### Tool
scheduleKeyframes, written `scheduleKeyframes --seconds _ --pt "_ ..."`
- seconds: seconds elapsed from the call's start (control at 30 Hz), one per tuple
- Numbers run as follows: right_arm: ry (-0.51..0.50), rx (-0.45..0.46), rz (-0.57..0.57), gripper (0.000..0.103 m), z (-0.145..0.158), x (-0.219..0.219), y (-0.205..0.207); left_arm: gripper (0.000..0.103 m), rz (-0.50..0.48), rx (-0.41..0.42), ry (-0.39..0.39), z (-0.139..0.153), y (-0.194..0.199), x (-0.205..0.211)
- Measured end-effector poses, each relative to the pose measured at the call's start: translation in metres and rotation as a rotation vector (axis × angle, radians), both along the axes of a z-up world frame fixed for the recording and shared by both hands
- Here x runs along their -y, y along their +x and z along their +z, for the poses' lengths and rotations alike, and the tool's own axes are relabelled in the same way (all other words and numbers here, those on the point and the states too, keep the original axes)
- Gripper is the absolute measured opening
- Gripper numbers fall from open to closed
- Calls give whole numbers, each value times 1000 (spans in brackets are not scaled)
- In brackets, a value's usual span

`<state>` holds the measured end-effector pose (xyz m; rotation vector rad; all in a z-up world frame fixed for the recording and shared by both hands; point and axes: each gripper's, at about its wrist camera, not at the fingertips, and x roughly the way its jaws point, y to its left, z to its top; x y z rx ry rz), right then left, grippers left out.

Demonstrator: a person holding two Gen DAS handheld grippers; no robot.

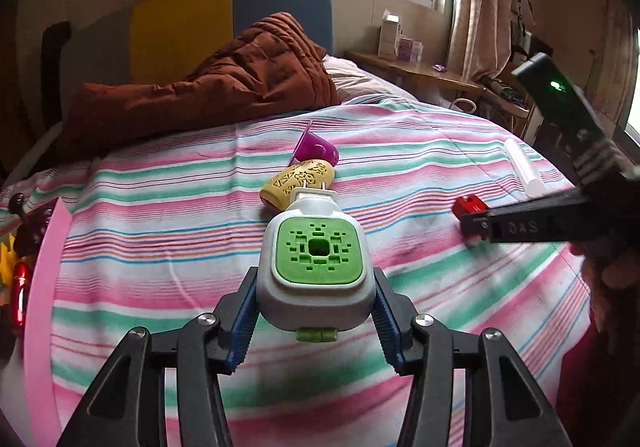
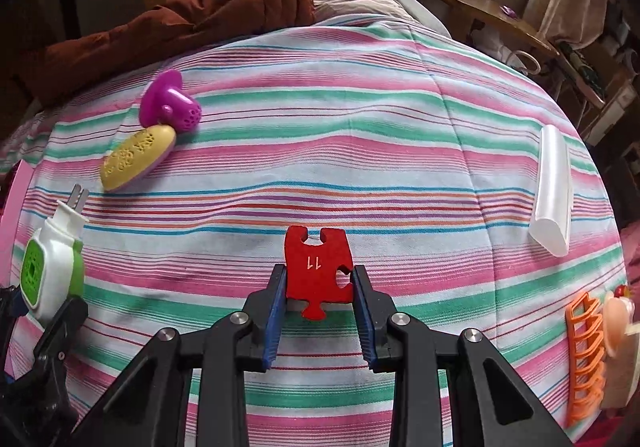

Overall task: Organize rigid objects
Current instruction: 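Carry the white-green device with the left tool and release it in the tray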

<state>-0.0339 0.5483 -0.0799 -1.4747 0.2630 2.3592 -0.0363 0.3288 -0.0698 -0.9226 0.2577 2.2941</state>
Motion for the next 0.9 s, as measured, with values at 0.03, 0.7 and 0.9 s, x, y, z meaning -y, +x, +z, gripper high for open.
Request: scheduleKeyframes --seconds 0.03,0.7,0.9 --pt "6 -3 9 32 1 2 0 53 -3 -3 2 1 4 4" --pt "82 -58 166 32 13 41 0 53 39 21 106 29 45 94" --pt "111 -65 202 32 15 50 0 53 90 -7 130 46 46 130"
